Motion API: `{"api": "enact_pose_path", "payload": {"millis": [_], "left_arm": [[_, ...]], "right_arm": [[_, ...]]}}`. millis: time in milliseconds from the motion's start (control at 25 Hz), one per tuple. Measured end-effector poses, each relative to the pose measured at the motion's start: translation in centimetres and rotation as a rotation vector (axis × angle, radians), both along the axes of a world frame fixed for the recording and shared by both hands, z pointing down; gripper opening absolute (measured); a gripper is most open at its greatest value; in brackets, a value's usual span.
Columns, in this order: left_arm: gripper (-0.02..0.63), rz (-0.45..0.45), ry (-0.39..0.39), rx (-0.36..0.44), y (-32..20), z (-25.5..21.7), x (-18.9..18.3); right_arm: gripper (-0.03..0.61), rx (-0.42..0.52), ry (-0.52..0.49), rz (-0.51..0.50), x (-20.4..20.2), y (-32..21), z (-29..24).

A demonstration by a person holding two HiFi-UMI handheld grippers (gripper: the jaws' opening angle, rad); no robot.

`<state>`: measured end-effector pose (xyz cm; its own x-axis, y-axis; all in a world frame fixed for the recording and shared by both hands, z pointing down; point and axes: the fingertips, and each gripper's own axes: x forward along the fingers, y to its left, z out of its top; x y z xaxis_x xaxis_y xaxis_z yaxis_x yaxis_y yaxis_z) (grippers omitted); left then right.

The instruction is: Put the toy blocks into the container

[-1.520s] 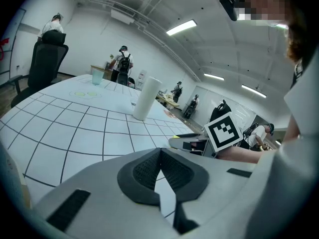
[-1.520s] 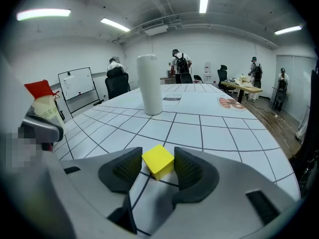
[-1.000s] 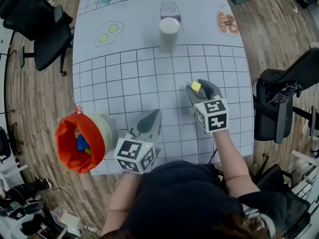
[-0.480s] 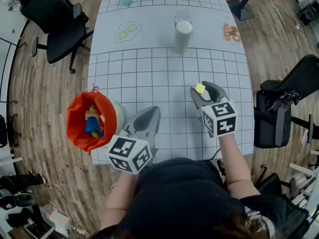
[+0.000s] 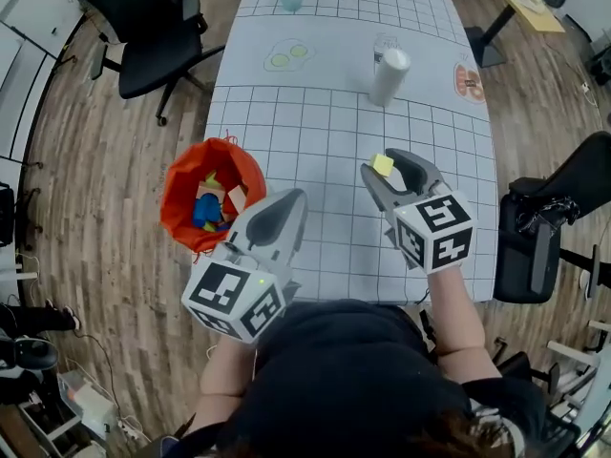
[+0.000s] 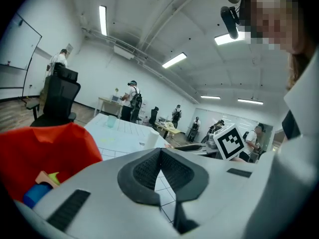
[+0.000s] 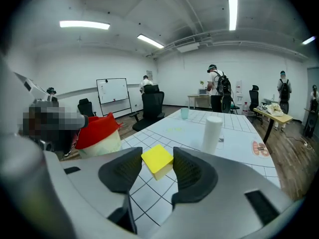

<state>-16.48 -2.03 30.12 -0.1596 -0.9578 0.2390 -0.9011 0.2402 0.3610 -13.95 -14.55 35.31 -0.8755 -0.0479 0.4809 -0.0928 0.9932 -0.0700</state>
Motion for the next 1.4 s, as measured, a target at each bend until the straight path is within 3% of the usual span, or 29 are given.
{"api": "enact_pose_path", "payload": {"millis": [360, 800, 1080, 1240, 1400], "left_arm": [[0.026, -0.227, -0.119, -0.005, 7.9, -2.6, -4.8], [0.026, -0.498, -0.134, -0.049, 17.6, -1.6, -7.9], [0.026, -0.56, -0.104, -0.073, 20.0, 0.0, -8.0], [0.026, -0.568, -0.09, -0.078, 20.4, 0.7, -8.3], [0.026, -0.569, -0.081, -0.08, 20.4, 1.0, -8.5]], "right_arm": [[0.21, -0.042, -0.069, -0.18, -4.1, 7.5, -3.6], [0.21, -0.04, -0.152, -0.466, -8.8, 18.0, -6.9], [0.21, 0.053, -0.165, -0.618, -10.6, 23.7, -6.6], [0.216, 0.09, -0.142, -0.611, -11.3, 24.5, -5.3], [0.216, 0.055, -0.122, -0.612, -11.4, 24.5, -4.7]]}}
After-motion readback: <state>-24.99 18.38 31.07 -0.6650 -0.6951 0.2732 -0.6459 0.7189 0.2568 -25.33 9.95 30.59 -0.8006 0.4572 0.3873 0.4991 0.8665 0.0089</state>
